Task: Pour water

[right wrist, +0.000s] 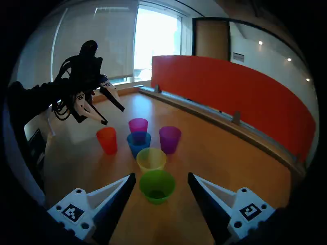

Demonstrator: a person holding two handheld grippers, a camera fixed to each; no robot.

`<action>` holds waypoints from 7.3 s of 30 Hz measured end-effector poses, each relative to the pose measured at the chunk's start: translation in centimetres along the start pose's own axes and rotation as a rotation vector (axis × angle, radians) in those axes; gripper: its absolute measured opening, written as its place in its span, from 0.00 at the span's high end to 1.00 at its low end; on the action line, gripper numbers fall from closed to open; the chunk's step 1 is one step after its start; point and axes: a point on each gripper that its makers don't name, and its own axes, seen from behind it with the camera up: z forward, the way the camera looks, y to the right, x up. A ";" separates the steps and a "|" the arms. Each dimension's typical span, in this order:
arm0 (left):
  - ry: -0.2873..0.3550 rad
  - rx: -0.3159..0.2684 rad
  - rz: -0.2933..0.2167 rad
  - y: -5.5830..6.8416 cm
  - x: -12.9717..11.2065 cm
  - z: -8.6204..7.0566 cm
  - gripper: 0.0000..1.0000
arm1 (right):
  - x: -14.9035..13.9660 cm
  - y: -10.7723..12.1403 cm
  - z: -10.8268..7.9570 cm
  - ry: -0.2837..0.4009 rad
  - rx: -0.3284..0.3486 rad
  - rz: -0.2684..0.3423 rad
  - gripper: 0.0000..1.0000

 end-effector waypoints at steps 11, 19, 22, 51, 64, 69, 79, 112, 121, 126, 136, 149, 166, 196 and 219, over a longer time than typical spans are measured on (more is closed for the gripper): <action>-0.021 -0.012 0.014 0.1 -0.2 1.4 0.00 | -1.3 -0.2 0.7 -0.020 0.012 0.004 0.01; -0.030 -0.012 0.021 -0.1 -0.4 1.7 0.00 | -3.1 -0.6 1.1 -0.051 0.018 -0.004 0.01; -0.034 -0.010 0.023 -0.2 -0.5 1.8 0.00 | -3.8 -0.6 1.3 -0.064 0.019 -0.005 0.01; -0.037 -0.005 0.038 -0.4 -0.6 2.0 0.00 | -6.6 -1.3 6.4 -0.129 0.050 -0.019 0.01; -0.039 -0.009 0.044 -0.3 -0.7 1.8 0.00 | -6.7 -1.2 7.5 -0.125 0.055 -0.024 0.08; -0.039 -0.012 0.047 -0.1 -0.5 1.9 0.00 | -6.7 -1.3 7.4 -0.119 0.057 -0.025 0.08; -0.045 -0.013 0.047 0.1 -0.6 2.2 0.00 | -4.6 -0.8 6.0 -0.054 0.048 -0.017 0.08; -0.027 -0.018 0.040 0.4 0.3 1.9 0.00 | 5.7 -1.8 1.2 0.282 0.000 -0.042 0.08; -0.044 -0.035 0.034 0.3 0.1 2.2 0.00 | 8.4 -2.0 0.2 0.394 -0.006 -0.032 0.08; -0.055 -0.041 0.038 0.4 0.0 2.5 0.00 | 8.9 -1.8 0.0 0.413 -0.007 -0.027 0.08; -0.076 -0.047 0.041 0.4 -0.1 3.5 0.00 | 8.7 -1.5 0.1 0.404 -0.015 -0.037 0.08; -0.136 -0.058 0.036 0.4 -0.7 5.6 0.00 | 8.4 -1.1 0.1 0.399 -0.016 -0.035 0.08; -0.209 -0.051 0.036 0.5 -1.3 7.8 0.00 | 7.8 -0.4 -0.3 0.396 -0.028 -0.029 0.08; -0.272 -0.034 0.017 0.8 -1.8 10.9 0.00 | 7.4 0.0 -0.4 0.393 -0.037 -0.032 0.08; -0.242 -0.042 -0.031 1.0 -2.1 11.4 0.13 | 7.3 0.3 -0.3 0.391 -0.044 -0.027 0.08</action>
